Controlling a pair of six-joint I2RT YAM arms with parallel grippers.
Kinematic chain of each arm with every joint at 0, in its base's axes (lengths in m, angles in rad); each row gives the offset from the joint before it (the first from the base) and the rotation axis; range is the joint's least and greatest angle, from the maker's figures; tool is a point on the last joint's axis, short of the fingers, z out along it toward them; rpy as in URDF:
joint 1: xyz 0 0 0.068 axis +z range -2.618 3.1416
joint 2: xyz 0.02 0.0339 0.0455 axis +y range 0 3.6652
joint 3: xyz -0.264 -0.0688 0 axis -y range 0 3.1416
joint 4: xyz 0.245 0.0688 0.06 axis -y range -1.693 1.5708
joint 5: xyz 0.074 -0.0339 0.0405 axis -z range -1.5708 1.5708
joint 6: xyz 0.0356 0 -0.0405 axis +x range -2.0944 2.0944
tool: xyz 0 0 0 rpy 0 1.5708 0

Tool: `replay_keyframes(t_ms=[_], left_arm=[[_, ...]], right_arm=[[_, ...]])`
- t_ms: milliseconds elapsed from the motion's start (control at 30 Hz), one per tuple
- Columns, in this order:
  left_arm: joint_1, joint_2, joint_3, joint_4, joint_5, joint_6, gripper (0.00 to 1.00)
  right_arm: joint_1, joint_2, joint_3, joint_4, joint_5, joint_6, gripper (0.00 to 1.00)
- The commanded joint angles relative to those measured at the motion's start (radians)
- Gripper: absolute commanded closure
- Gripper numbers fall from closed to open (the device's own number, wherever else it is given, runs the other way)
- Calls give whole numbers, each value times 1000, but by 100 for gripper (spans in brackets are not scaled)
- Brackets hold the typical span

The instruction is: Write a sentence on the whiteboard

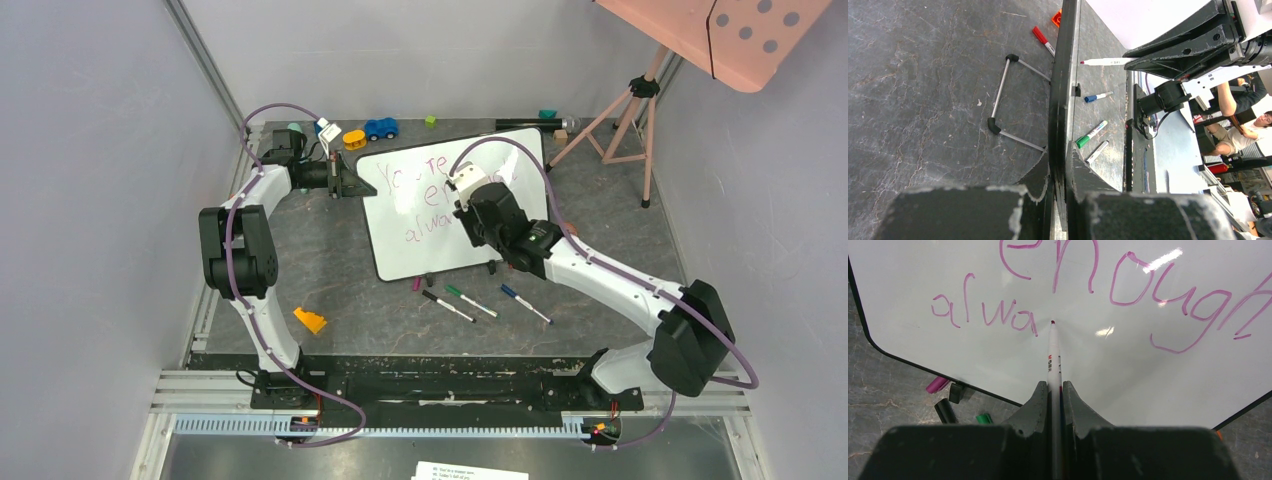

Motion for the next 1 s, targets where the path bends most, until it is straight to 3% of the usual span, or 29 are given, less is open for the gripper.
replay_keyframes(t_ms=[0, 967], left_arm=[[-52, 34, -47, -6, -250, 184, 98], [-52, 34, -47, -7, -250, 184, 98]], right_arm=[[-4, 14, 51, 33, 11, -11, 100], [-13, -15, -55, 25, 14, 14, 100]])
